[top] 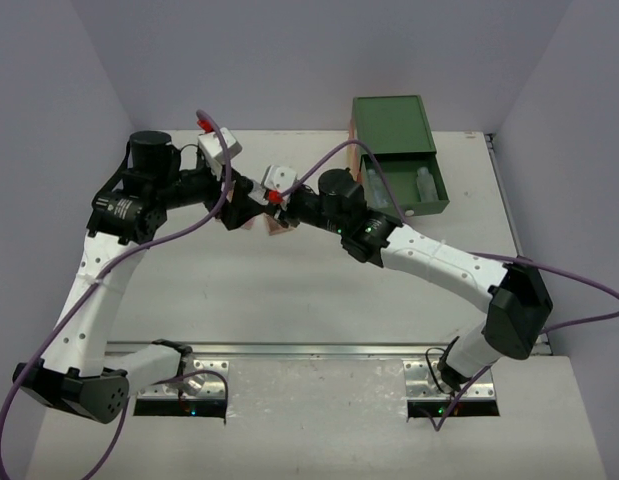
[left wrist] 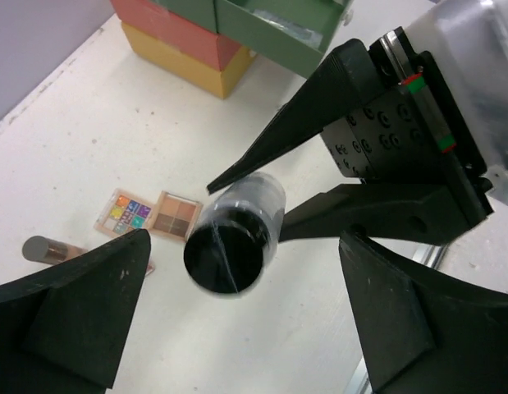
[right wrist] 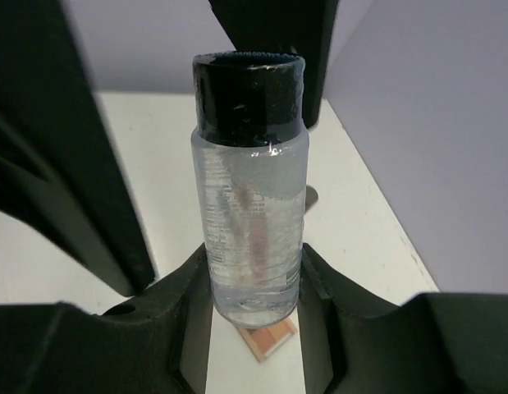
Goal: Organize the makeup
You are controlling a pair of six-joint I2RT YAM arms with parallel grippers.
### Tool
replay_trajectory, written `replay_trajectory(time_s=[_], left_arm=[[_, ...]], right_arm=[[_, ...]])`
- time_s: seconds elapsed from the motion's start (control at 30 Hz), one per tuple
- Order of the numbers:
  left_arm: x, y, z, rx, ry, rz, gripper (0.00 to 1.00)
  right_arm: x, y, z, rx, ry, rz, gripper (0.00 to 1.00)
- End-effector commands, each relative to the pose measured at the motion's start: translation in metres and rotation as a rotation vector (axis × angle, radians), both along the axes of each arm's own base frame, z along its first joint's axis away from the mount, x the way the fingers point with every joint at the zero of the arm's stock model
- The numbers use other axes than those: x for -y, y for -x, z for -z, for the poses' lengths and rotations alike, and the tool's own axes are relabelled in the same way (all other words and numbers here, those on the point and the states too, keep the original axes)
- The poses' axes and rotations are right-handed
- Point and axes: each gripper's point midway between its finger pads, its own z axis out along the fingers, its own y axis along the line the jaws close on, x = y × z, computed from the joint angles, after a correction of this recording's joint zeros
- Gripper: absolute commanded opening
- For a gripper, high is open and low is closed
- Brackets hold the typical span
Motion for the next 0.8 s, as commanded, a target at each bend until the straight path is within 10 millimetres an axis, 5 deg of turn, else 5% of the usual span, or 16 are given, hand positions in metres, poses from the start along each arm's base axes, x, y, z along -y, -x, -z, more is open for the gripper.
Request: replay_trajectory(time_s=[0.0, 0.3, 0.37, 0.5, 0.77], left_arm=[[-0.006, -0.006, -0.02, 0.1, 0.021, -0.068, 1.0], [-0.02, -0.019, -0.038, 0.181, 0.054, -0.204, 1.0], [-0.035, -0.03, -0.034, 0.192, 0.02, -0.3, 1.0], [-0.054, -0.043, -0.01, 0.163, -0.05, -0.407, 1.0], [-0.072, -0.052, 0.032, 0.106, -0.159, -0.483, 1.0]], right_arm=[[0.046, -0.028, -0.025, -0.048, 0.034, 0.281, 0.0], [0.173, -0.056, -0.021, -0.331, 0.046, 0.705, 0.0], [0.219, -0.066, -0.015, -0.411, 0.007, 0.851, 0.0], [0.272, -0.073, 0.004, -0.495, -0.01, 1.009, 0.0], [0.318, -0.085, 0.046, -0.635, 0.0, 1.113, 0.08]])
